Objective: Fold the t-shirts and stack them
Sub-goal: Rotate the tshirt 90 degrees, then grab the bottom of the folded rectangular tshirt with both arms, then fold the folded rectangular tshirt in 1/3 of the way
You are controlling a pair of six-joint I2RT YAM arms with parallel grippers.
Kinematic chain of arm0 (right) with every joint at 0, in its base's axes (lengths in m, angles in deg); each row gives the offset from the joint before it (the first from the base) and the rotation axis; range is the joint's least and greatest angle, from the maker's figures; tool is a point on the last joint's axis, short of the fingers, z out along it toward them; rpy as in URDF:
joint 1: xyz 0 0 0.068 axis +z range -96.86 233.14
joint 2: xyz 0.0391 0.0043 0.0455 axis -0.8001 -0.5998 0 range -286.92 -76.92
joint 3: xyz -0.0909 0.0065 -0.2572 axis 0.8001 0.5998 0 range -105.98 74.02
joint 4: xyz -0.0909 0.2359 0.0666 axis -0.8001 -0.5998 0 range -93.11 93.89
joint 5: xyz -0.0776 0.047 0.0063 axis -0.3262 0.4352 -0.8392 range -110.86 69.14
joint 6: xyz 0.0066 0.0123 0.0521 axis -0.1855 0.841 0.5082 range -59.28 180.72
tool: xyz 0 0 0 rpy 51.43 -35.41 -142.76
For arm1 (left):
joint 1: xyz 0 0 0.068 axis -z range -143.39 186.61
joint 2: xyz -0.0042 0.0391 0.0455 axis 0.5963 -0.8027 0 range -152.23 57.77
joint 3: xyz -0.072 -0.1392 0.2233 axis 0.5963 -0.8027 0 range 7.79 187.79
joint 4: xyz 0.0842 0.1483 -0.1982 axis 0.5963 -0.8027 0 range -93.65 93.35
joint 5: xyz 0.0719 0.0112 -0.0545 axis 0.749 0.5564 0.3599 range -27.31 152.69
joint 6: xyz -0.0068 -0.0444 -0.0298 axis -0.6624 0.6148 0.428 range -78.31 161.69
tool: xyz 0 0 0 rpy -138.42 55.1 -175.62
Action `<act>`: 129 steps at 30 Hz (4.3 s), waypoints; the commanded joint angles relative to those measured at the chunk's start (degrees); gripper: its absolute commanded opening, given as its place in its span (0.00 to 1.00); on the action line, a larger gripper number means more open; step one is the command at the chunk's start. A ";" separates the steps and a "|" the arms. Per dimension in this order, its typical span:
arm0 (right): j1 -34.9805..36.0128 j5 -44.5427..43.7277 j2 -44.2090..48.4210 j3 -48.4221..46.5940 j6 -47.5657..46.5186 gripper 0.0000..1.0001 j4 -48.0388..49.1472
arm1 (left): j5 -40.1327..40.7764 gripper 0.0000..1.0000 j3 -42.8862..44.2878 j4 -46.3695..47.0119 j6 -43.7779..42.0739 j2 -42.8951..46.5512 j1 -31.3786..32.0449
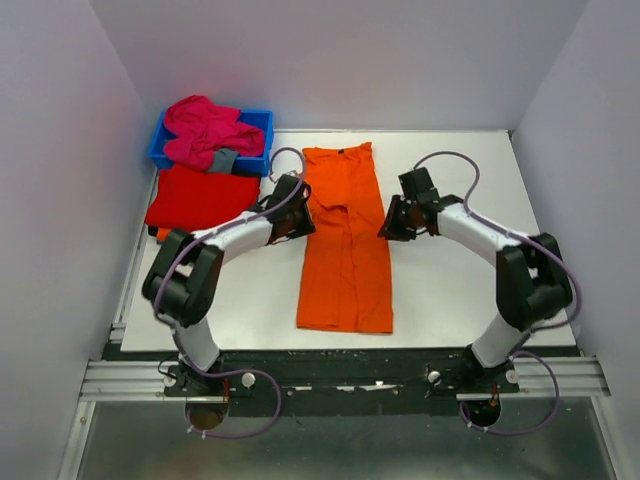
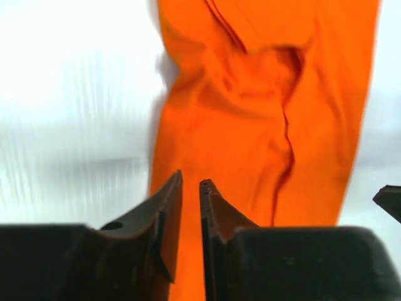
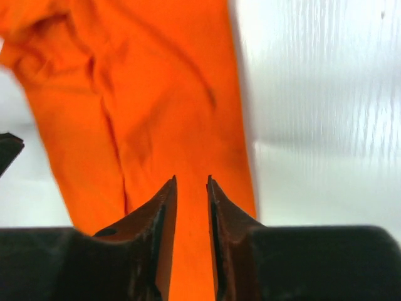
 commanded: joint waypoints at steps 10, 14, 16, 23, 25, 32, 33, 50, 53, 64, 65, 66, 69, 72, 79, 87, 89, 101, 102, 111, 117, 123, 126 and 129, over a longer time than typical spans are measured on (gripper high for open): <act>7.55 5.00 38.35 37.54 4.15 0.49 1.53 | 3.87 0.43 -33.61 -3.50 9.48 34.98 12.31; 10.71 5.97 43.37 42.82 6.97 0.49 1.18 | 4.49 0.48 -38.11 -6.40 12.83 42.02 14.24; 12.20 6.24 43.64 44.14 8.02 0.49 1.00 | 4.58 0.48 -39.43 -7.55 13.54 44.14 14.60; 14.49 8.26 41.01 46.26 9.61 0.39 3.46 | -0.68 0.48 -43.21 -3.51 15.65 43.80 14.68; 15.20 8.34 40.30 46.34 9.70 0.36 2.85 | -1.57 0.47 -43.39 -3.68 15.74 43.10 14.77; 15.99 7.73 42.67 46.17 9.70 0.14 -0.23 | -4.73 0.41 -45.32 -3.33 17.05 43.36 15.47; 15.99 7.64 43.11 46.08 9.70 0.14 -0.40 | -5.09 0.40 -45.41 -3.59 17.06 42.92 15.39; 15.99 7.55 45.04 42.13 7.33 0.01 -7.08 | -8.69 0.00 -44.36 -7.20 18.72 45.55 18.46; 15.99 7.81 46.53 41.60 7.06 0.01 -7.96 | -9.75 0.00 -44.53 -6.32 19.78 45.99 18.99; 15.03 0.88 43.21 28.08 4.43 0.01 -11.30 | -12.56 0.00 -35.23 -5.17 17.42 44.16 15.05; 14.07 0.70 42.07 26.15 3.73 0.01 -11.30 | -12.39 0.00 -33.74 -5.09 16.54 43.36 13.64; 12.93 0.70 40.58 24.82 3.11 0.01 -11.30 | -12.47 0.00 -31.98 -5.26 15.05 42.57 12.15; 8.80 0.70 36.10 20.78 0.83 0.01 -9.64 | -12.39 0.00 -27.84 -5.18 12.84 39.50 6.62; 3.62 3.50 30.04 16.39 -1.54 0.01 -8.06 | -12.74 0.00 -25.20 -2.29 12.66 35.72 1.87; -1.84 6.32 14.04 3.56 -4.27 0.01 -7.17 | -8.19 0.00 -16.50 2.29 13.62 23.41 -2.89; -4.57 8.96 -0.38 -7.79 -5.68 0.01 -7.79 | -6.24 0.00 -13.34 8.27 16.44 15.15 -4.30; -5.10 9.05 -2.06 -9.72 -6.03 0.01 -7.96 | -6.06 0.00 -12.28 8.27 15.92 13.83 -4.56; -7.03 10.63 -10.67 -21.67 -6.39 0.01 -11.13 | -8.34 0.00 -4.72 8.18 14.51 6.80 -7.29; -7.12 10.89 -11.64 -22.81 -6.21 0.03 -11.13 | -8.43 0.00 -3.67 8.18 14.33 5.84 -7.37; -7.83 7.12 -13.41 -27.32 -6.21 0.70 -13.41 | -8.27 0.64 13.81 -6.80 4.50 -3.84 -8.52; -7.83 6.41 2.13 -7.39 -6.56 0.61 -5.16 | -6.85 0.65 1.02 -3.86 2.90 7.04 -8.17; -7.56 10.10 11.46 11.43 -6.56 0.52 1.26 | -10.10 0.52 -15.77 2.11 6.59 16.62 -5.54; -7.56 11.15 12.26 14.96 -7.18 0.51 2.93 | -10.36 0.51 -20.26 4.57 8.26 19.18 -2.90; -7.56 13.08 10.86 15.76 -7.35 0.49 4.16 | -10.63 0.50 -21.50 5.37 8.79 18.93 -1.58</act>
